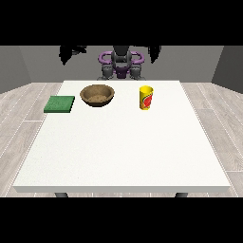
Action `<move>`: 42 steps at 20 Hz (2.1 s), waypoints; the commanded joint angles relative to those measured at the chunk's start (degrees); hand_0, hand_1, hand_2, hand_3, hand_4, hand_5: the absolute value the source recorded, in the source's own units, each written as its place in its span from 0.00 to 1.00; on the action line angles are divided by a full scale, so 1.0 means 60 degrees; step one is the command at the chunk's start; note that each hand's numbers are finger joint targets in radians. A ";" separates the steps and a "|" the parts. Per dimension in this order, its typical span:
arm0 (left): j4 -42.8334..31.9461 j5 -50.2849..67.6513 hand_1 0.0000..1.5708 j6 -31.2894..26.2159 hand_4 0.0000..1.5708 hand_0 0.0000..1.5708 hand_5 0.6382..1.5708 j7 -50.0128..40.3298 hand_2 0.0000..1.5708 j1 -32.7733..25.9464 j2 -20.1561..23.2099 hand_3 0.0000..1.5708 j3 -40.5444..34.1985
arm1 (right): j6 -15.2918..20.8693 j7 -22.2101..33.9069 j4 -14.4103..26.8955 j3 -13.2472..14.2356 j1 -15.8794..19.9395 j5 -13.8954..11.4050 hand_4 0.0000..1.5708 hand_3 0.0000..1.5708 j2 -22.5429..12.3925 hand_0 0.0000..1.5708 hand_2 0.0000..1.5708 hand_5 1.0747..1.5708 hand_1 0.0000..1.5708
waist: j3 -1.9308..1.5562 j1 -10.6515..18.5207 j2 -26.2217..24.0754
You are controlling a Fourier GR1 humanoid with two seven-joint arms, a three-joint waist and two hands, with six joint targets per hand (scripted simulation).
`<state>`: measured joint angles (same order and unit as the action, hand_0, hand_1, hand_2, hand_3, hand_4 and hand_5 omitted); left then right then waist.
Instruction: Pick the cup and pour the ball into the bowl, then pick the bowl and place it on the pad
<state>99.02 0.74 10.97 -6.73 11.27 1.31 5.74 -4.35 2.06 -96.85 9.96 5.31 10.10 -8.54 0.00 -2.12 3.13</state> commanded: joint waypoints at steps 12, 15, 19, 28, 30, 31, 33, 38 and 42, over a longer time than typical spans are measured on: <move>-0.4652 0.0039 0.00 -0.0505 0.00 0.00 0.89 0.3829 0.00 0.1490 0.0395 0.00 -0.1702 | -0.0353 -0.0766 0.1314 0.0435 0.1268 0.0103 0.13 0.00 -0.0510 0.00 0.00 1.00 0.00 | 0.0002 -0.0399 0.0865; -0.5579 0.0289 0.00 -0.0905 0.00 0.00 0.90 0.5449 0.00 0.1043 0.0469 0.00 -0.2090 | -0.0722 -0.0955 0.1096 0.0690 0.1430 0.0335 0.12 0.00 -0.0914 0.00 0.00 1.00 0.00 | 0.0005 -0.0546 0.1500; -0.6896 0.0181 0.00 -0.0776 0.00 0.00 0.88 0.6026 0.00 0.1838 0.0592 0.00 -0.2363 | -0.0762 -0.1159 0.1620 0.0714 0.1546 0.0386 0.13 0.00 -0.0836 0.00 0.00 1.00 0.00 | 0.0004 -0.0642 0.1537; -0.8796 -0.0132 0.76 0.0231 0.48 0.76 0.99 0.8036 1.00 0.2446 0.0832 0.90 -0.3036 | -0.1302 -0.0648 0.1148 0.1198 0.2163 0.1056 0.00 0.00 -0.1671 0.00 0.00 1.00 0.00 | 0.0009 -0.1346 0.2402; -0.8874 -0.0895 0.82 0.1235 0.68 0.82 0.99 0.7855 1.00 0.2192 0.0983 1.00 -0.2769 | -0.1514 -0.0277 0.1236 0.1500 0.2183 0.1356 0.00 0.02 -0.2077 0.00 0.00 1.00 0.00 | 0.0005 -0.1589 0.2066; -0.8988 -0.0935 0.82 0.1838 0.69 0.82 0.99 0.7941 1.00 0.2356 0.0685 1.00 -0.2858 | -0.1789 -0.0638 0.1302 0.1431 0.1979 0.1364 0.00 0.04 -0.2024 0.00 0.00 1.00 0.00 | 0.0003 -0.1719 0.2130; -0.9362 -0.1046 0.83 0.1981 0.72 0.83 0.98 0.7691 1.00 0.2793 0.0799 1.00 -0.2832 | -0.1704 -0.0401 0.1551 0.1761 0.2315 0.1625 0.00 0.12 -0.2242 0.00 0.00 1.00 0.00 | 0.0002 -0.1536 0.2103; -0.9042 -0.3092 0.82 0.4065 0.74 0.82 0.98 0.6003 1.00 0.2844 0.0741 1.00 -0.1498 | -0.1834 0.0284 0.2176 0.1475 0.1978 0.1647 0.08 0.10 -0.2157 0.00 0.00 1.00 0.00 | -0.0028 -0.1536 0.0361; -0.8987 -0.4767 0.82 0.4455 0.76 0.82 0.97 0.3871 1.00 0.4122 0.0717 1.00 -0.0198 | -0.1945 0.0566 0.3053 0.1556 0.2191 0.1704 0.14 0.14 -0.2350 0.00 0.00 1.00 0.00 | -0.0060 -0.1230 -0.0564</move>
<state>44.96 -19.36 33.08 25.99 30.75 6.15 -1.48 -14.94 4.39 -82.68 19.12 18.12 19.95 -21.89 -0.22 -10.08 4.08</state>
